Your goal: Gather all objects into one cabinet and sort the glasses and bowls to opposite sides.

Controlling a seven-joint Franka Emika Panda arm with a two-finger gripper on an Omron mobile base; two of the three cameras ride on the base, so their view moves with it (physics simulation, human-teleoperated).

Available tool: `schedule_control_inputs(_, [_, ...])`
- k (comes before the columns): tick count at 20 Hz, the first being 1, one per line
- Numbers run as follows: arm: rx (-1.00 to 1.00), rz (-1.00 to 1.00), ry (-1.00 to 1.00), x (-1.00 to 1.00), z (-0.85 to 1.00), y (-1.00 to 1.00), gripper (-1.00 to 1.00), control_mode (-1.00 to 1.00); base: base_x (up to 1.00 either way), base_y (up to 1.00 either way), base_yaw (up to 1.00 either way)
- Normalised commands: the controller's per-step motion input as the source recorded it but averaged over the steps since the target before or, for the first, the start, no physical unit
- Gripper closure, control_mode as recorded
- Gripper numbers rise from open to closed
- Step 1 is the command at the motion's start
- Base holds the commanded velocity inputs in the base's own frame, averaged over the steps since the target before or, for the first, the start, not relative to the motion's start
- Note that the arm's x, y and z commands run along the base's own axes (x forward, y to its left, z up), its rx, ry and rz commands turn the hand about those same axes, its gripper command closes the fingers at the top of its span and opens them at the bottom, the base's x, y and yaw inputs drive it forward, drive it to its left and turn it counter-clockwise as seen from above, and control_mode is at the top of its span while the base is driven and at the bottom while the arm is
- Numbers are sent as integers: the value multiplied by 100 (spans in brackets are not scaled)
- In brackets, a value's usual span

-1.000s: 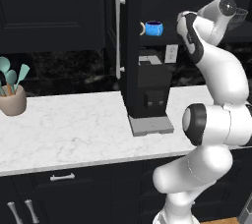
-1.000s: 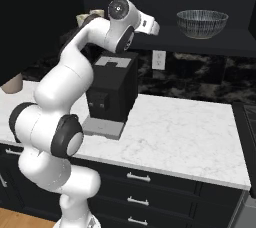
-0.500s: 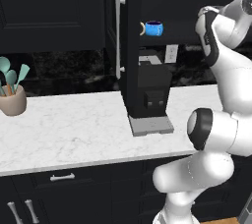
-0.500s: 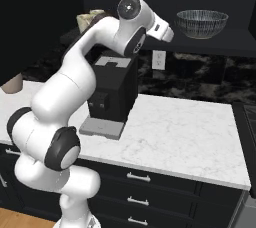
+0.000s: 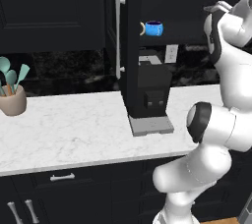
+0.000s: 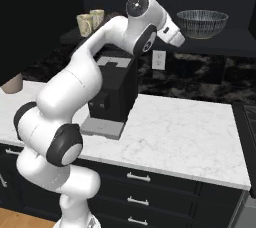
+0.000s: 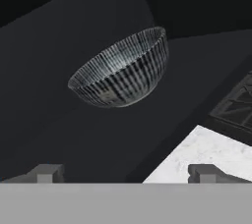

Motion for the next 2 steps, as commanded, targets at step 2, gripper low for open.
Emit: schedule_control_inputs(2, [22,-23,0,-21,0,-24,-100,-100,0,0,0])
